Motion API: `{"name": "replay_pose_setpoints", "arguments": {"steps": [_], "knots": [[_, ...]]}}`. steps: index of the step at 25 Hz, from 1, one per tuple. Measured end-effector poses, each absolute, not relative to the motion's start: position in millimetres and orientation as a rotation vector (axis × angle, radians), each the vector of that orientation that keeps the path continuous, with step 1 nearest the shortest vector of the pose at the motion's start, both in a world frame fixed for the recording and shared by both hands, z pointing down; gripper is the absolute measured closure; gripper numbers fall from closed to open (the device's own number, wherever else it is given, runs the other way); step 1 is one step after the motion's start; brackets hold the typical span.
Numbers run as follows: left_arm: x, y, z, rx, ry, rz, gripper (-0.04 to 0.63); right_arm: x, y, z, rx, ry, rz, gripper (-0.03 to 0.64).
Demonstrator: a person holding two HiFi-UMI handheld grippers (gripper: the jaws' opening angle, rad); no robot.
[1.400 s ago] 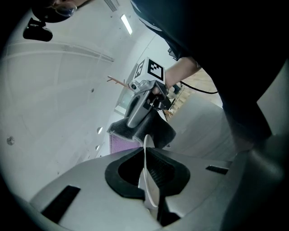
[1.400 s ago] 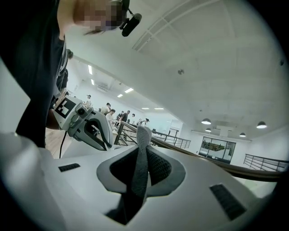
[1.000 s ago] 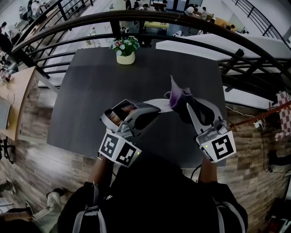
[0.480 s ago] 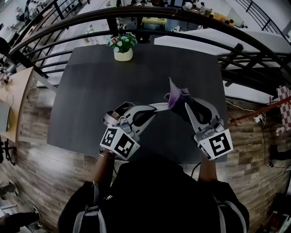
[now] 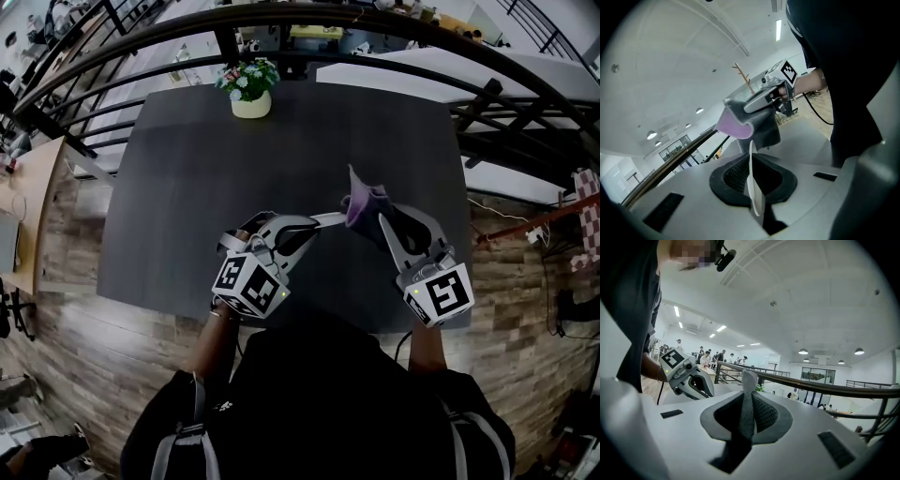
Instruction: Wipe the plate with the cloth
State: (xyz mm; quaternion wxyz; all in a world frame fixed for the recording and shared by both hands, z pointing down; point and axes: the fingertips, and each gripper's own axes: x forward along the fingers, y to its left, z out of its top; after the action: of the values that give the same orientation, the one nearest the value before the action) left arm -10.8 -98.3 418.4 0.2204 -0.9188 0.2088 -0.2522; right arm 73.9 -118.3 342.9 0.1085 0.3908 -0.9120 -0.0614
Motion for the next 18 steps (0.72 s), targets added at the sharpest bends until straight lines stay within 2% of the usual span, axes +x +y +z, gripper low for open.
{"name": "replay_pose_setpoints", "arguments": {"steps": [18], "knots": [[-14.6,-122.9,482.6,-2.897,0.673,-0.713,0.577,72.6,-134.2,374.5,1.123,-2.645,-0.069,0.577]]}}
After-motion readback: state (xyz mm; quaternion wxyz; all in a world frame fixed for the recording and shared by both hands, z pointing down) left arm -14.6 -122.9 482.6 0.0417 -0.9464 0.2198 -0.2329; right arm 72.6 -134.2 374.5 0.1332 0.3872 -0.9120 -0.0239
